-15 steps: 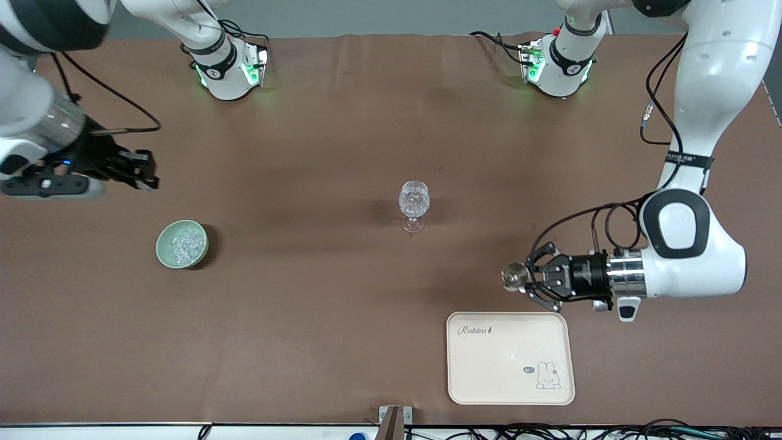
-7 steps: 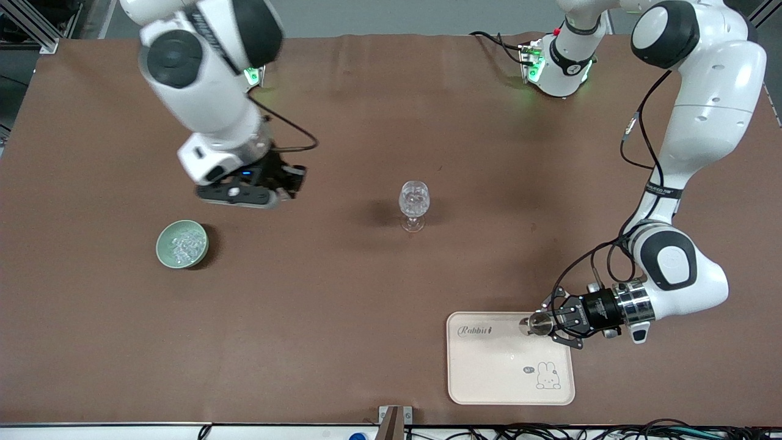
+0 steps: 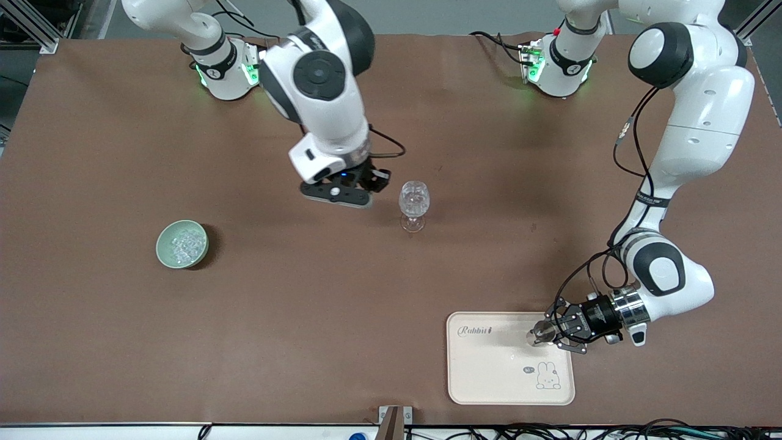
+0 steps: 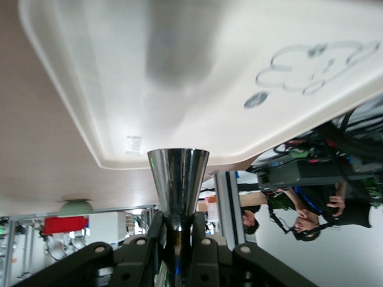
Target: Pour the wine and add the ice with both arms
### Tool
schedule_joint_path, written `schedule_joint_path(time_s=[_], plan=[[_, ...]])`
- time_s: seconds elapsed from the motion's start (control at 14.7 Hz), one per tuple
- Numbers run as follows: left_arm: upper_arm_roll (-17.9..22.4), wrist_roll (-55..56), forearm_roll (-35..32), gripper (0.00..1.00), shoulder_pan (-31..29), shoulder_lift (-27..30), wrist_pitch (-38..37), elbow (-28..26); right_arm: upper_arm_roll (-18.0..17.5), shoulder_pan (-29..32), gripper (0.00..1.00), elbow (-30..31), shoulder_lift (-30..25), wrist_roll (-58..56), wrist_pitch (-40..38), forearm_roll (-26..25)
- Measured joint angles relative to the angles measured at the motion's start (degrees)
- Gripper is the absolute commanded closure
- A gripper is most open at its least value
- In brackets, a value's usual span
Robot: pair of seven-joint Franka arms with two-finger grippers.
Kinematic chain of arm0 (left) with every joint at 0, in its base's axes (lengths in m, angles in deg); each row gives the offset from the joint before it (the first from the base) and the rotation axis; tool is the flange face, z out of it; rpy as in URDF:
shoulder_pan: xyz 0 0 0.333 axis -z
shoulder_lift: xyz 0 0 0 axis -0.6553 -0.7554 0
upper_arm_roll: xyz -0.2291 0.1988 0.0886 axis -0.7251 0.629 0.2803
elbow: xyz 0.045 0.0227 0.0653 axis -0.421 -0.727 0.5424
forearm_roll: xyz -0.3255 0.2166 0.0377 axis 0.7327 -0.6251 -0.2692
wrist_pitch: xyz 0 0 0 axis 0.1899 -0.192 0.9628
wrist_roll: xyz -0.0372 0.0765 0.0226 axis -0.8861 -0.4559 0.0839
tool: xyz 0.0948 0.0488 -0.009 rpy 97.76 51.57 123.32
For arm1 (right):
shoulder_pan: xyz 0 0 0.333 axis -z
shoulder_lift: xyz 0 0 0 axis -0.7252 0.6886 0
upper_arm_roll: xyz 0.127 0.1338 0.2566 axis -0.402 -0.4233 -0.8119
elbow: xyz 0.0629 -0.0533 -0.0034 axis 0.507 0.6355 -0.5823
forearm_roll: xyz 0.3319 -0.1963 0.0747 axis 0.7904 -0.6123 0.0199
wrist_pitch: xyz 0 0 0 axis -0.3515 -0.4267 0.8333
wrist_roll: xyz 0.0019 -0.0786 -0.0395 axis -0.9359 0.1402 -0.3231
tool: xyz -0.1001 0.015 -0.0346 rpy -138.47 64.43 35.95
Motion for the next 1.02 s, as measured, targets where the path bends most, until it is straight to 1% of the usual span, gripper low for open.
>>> schedule_joint_path(time_s=[0.14,0.27,0.34,0.41,0.48,0.61,0.75,0.89,0.95,1.02], plan=[[-0.02,-0.13,0.59,0.97,-0.03,-2.17,0.0,1.51,0.01,-2.32,0.98,-0.68,2.35,3.04,3.08,0.0],[-0.06,-0.13,0.95,0.95,-0.02,-3.63,0.0,2.3,0.04,-4.58,0.98,-0.95,4.09,5.0,4.79,0.0],[-0.06,-0.14,1.51,0.93,-0.02,-4.09,0.0,2.49,0.07,-5.63,0.98,-1.07,4.71,5.6,5.09,0.0],[-0.07,-0.17,2.13,0.88,-0.02,-4.34,0.0,2.59,0.08,-6.48,0.97,-1.13,5.11,5.91,5.23,0.0],[-0.07,-0.17,2.52,0.81,-0.01,-4.5,0.0,2.66,0.11,-7.07,0.97,-1.19,5.28,6.18,5.24,0.0],[-0.07,-0.17,2.71,0.61,0.0,-4.67,0.0,2.72,0.13,-7.64,0.95,-1.38,5.41,6.35,5.23,0.0],[-0.08,-0.44,2.72,0.45,0.0,-4.74,0.0,2.72,0.18,-7.7,0.93,-1.39,5.72,6.37,5.91,0.0],[-0.07,-1.15,2.73,0.23,0.0,-4.79,0.0,2.72,0.32,-7.7,0.9,-1.4,6.34,6.37,7.35,-0.02],[-0.07,-1.47,2.73,0.06,0.0,-4.79,0.0,2.72,0.37,-7.7,0.9,-1.4,6.69,6.37,7.68,-0.04],[-0.07,-1.84,2.73,0.0,0.0,-4.79,0.0,2.74,0.4,-7.7,0.88,-1.41,7.06,6.37,8.17,-0.05]])
